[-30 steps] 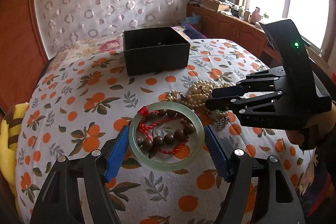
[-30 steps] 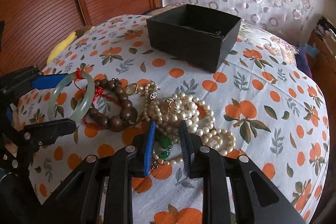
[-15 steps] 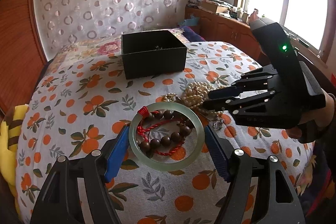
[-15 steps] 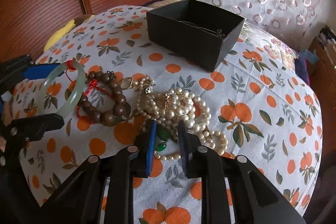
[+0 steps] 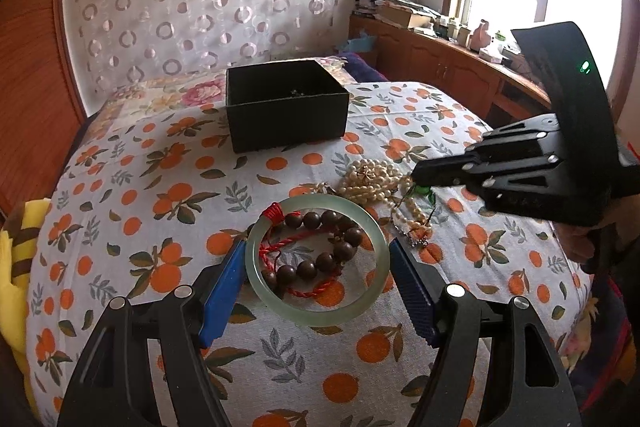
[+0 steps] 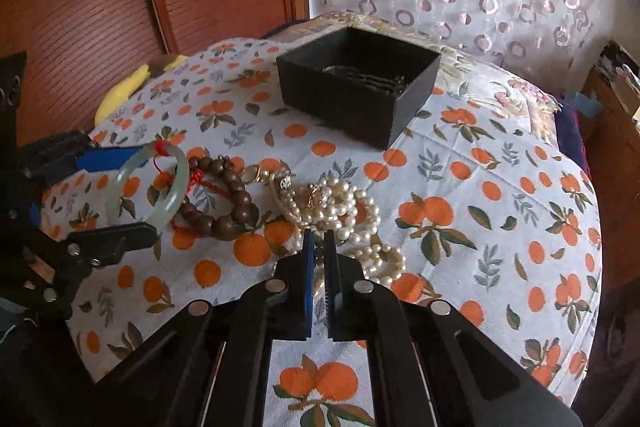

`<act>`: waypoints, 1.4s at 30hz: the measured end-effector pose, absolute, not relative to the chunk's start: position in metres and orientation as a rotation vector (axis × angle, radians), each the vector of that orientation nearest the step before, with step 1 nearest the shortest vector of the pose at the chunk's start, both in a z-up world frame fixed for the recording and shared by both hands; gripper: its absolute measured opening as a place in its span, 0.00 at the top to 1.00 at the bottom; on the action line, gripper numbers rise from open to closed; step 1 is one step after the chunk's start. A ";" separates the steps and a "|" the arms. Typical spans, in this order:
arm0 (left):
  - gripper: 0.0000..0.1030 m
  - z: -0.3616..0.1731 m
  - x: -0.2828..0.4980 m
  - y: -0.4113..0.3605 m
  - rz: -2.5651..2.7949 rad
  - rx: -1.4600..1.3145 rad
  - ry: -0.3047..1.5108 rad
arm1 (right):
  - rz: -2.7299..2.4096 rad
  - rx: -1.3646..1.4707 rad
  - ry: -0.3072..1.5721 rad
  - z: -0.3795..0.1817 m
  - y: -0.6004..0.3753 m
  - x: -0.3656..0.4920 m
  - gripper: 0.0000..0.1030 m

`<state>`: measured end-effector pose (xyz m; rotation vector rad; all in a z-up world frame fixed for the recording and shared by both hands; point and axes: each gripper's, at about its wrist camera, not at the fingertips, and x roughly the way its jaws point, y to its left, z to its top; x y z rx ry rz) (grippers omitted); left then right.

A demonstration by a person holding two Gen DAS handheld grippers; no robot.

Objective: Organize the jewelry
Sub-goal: 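Close the right gripper on the pearl necklace strand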

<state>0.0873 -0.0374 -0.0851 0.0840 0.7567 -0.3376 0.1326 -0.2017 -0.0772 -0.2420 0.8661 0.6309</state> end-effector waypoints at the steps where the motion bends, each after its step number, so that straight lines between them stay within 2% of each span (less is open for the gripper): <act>1: 0.33 -0.085 0.087 -0.037 -0.337 0.084 0.756 | 0.632 -0.233 0.857 -0.073 -0.203 0.132 0.95; 10: 0.33 -0.075 0.086 -0.037 -0.335 0.082 0.733 | 0.644 -0.214 0.798 -0.037 -0.212 0.122 0.95; 17: 0.33 -0.073 0.082 -0.037 -0.350 0.080 0.728 | 0.550 -0.242 0.885 -0.073 -0.245 0.109 0.95; 27: 0.33 -0.072 0.083 -0.042 -0.359 0.086 0.727 | 0.482 -0.212 0.910 -0.091 -0.277 0.106 0.93; 30: 0.33 -0.072 0.083 -0.042 -0.359 0.088 0.727 | 0.495 -0.217 0.897 -0.089 -0.273 0.107 0.88; 32: 0.33 -0.072 0.083 -0.042 -0.359 0.085 0.727 | 0.507 -0.234 0.896 -0.091 -0.266 0.108 0.74; 42: 0.33 -0.073 0.083 -0.043 -0.361 0.082 0.729 | 0.494 -0.267 0.972 -0.111 -0.265 0.131 0.74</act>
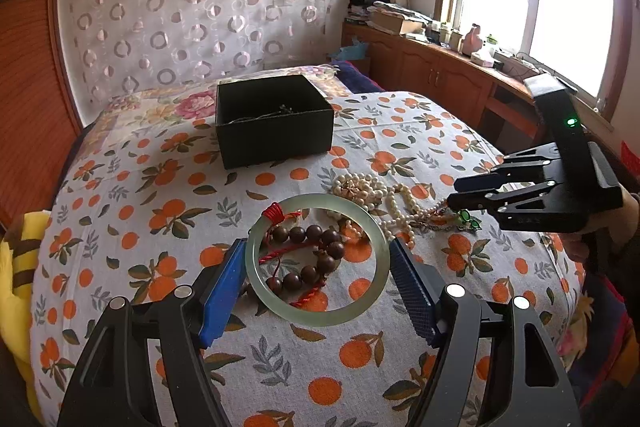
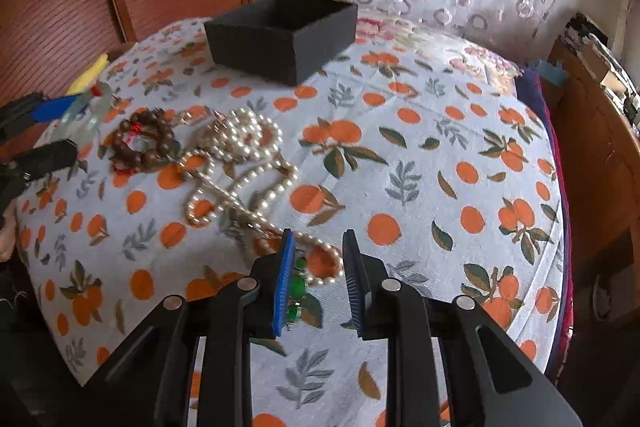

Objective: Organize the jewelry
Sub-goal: 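Close the right gripper on the pearl necklace strand, then lift the pearl necklace with the right gripper while the left gripper carries the bangle to the box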

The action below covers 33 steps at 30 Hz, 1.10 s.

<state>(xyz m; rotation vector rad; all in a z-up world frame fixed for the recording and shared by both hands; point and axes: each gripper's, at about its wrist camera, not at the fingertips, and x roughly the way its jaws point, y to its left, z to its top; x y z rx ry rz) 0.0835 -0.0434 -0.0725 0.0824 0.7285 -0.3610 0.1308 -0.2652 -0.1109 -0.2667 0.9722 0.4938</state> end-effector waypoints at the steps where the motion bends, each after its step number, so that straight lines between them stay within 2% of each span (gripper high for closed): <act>1: 0.33 -0.073 0.083 -0.044 -0.362 0.082 0.729 | 0.492 -0.263 0.983 -0.113 -0.266 0.133 0.74; 3: 0.33 -0.073 0.083 -0.044 -0.363 0.081 0.729 | 0.515 -0.225 0.997 -0.115 -0.269 0.137 0.77; 5: 0.33 -0.073 0.083 -0.045 -0.362 0.081 0.729 | 0.509 -0.200 0.998 -0.115 -0.272 0.140 0.93; 6: 0.33 -0.073 0.083 -0.044 -0.362 0.082 0.728 | 0.514 -0.191 1.000 -0.115 -0.273 0.141 0.94; 14: 0.33 -0.073 0.083 -0.044 -0.361 0.081 0.726 | 0.490 -0.157 0.950 -0.102 -0.281 0.145 0.96; 33: 0.33 -0.061 0.083 -0.039 -0.357 0.072 0.695 | 0.498 -0.179 0.686 0.008 -0.269 0.123 0.96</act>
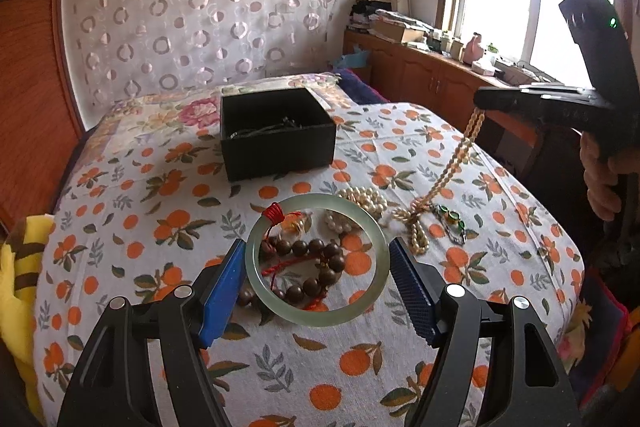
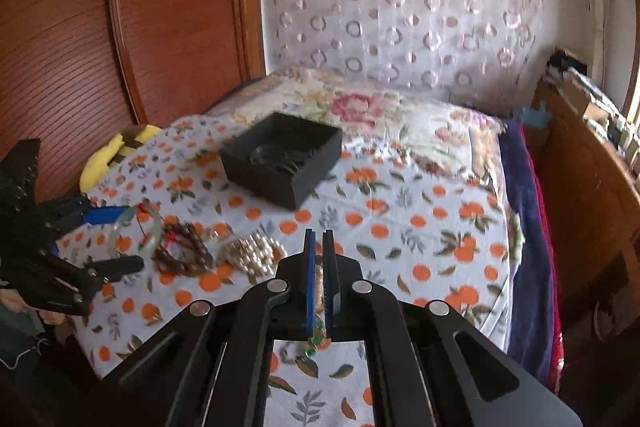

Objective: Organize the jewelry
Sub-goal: 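Lift the pearl necklace with the right gripper while the left gripper carries the bangle to the box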

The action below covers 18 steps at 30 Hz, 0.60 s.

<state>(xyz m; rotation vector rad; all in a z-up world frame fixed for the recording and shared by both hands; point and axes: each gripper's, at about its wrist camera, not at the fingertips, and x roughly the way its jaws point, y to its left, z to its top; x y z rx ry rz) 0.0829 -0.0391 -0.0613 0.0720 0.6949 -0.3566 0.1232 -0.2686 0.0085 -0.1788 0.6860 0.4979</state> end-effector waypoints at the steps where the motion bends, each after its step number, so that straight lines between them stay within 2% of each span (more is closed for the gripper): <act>1: 0.33 -0.058 0.083 -0.038 -0.355 0.070 0.689 | 0.498 -0.182 0.676 0.014 -0.266 0.123 0.96; 18: 0.33 -0.023 0.106 -0.031 -0.347 0.069 0.625 | 0.493 -0.234 0.489 0.117 -0.239 0.131 0.96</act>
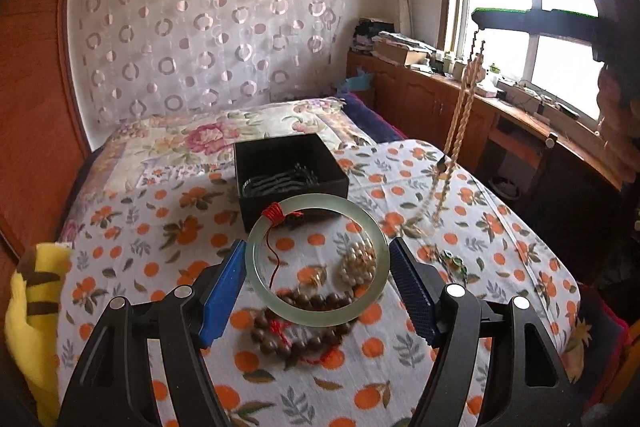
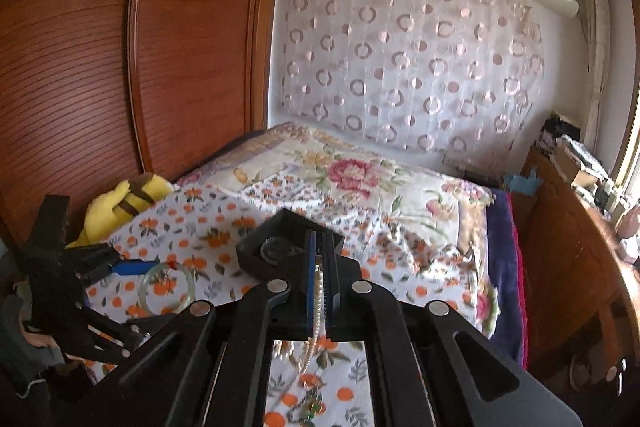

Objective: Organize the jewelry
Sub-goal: 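Lift the pearl necklace with the right gripper while the left gripper carries the bangle to the box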

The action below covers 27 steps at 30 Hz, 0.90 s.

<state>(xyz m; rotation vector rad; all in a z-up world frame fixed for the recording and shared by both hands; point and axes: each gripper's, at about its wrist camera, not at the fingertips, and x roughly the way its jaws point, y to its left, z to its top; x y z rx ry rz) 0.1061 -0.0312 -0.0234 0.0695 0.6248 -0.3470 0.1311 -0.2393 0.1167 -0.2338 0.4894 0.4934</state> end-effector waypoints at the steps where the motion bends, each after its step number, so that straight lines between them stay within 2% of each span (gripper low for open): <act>1: 0.33 -0.022 0.110 -0.032 -0.345 0.074 0.622 | 0.493 -0.234 0.481 0.122 -0.238 0.134 0.96; 15: 0.33 -0.020 0.192 -0.034 -0.326 0.104 0.641 | 0.502 -0.271 0.396 0.179 -0.215 0.198 0.96; 19: 0.33 -0.026 0.223 -0.033 -0.321 0.104 0.662 | 0.523 -0.271 0.402 0.176 -0.208 0.219 0.96; 27: 0.33 -0.047 0.272 -0.035 -0.330 0.113 0.722 | 0.571 -0.268 0.471 0.134 -0.192 0.260 0.96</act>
